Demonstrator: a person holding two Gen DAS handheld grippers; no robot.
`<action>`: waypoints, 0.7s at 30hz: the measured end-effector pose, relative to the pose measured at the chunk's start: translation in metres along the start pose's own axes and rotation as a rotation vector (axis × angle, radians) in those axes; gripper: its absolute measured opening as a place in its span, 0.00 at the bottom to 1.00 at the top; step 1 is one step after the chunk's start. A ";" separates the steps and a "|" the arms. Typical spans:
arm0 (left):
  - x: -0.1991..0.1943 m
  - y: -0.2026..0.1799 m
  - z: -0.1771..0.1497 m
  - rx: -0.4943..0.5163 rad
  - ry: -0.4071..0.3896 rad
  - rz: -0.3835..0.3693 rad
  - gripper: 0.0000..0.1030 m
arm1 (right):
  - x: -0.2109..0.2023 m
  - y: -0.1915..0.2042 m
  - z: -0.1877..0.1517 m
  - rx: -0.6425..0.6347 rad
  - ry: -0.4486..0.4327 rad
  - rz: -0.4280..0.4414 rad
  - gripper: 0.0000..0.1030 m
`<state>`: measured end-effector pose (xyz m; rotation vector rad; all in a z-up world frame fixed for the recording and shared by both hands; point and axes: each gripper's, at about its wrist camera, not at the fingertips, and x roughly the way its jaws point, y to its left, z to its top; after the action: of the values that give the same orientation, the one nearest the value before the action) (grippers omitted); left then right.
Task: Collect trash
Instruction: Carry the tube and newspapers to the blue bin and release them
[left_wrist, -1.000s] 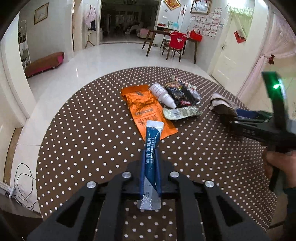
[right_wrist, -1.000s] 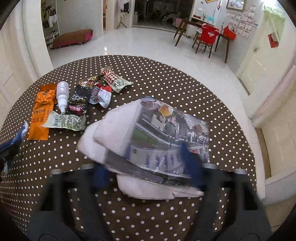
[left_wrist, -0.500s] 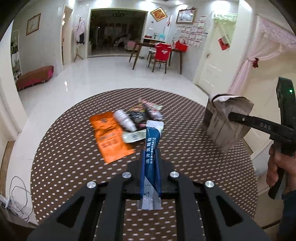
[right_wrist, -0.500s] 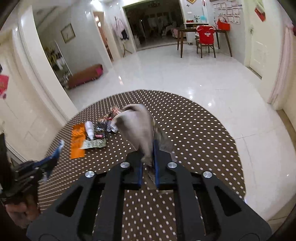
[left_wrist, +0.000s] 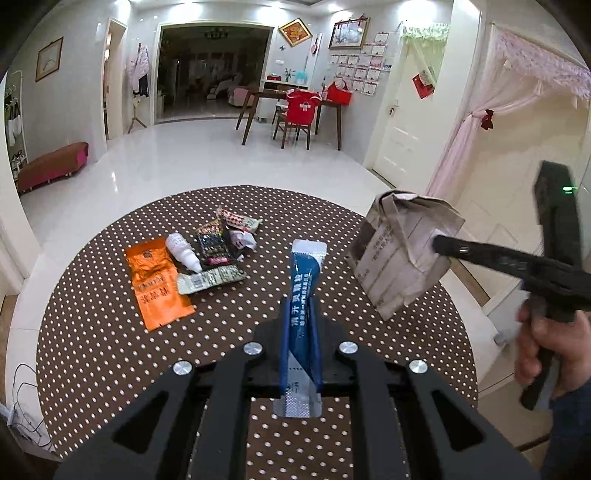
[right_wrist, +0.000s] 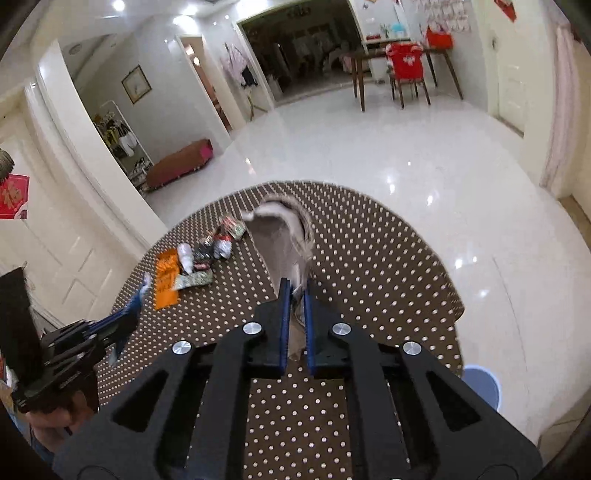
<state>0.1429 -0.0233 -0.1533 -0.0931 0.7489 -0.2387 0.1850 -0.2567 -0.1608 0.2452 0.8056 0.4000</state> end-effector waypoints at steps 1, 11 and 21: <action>0.000 -0.001 -0.001 0.001 0.001 0.002 0.09 | 0.005 -0.002 0.000 0.010 0.008 0.012 0.10; -0.007 -0.008 0.006 0.002 -0.024 0.006 0.09 | -0.014 -0.003 0.007 0.024 -0.055 0.063 0.05; 0.005 -0.084 0.025 0.082 -0.040 -0.123 0.09 | -0.112 -0.060 0.001 0.110 -0.190 0.039 0.05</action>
<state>0.1482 -0.1059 -0.1245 -0.0664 0.6935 -0.3830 0.1305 -0.3593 -0.1091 0.3963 0.6371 0.3630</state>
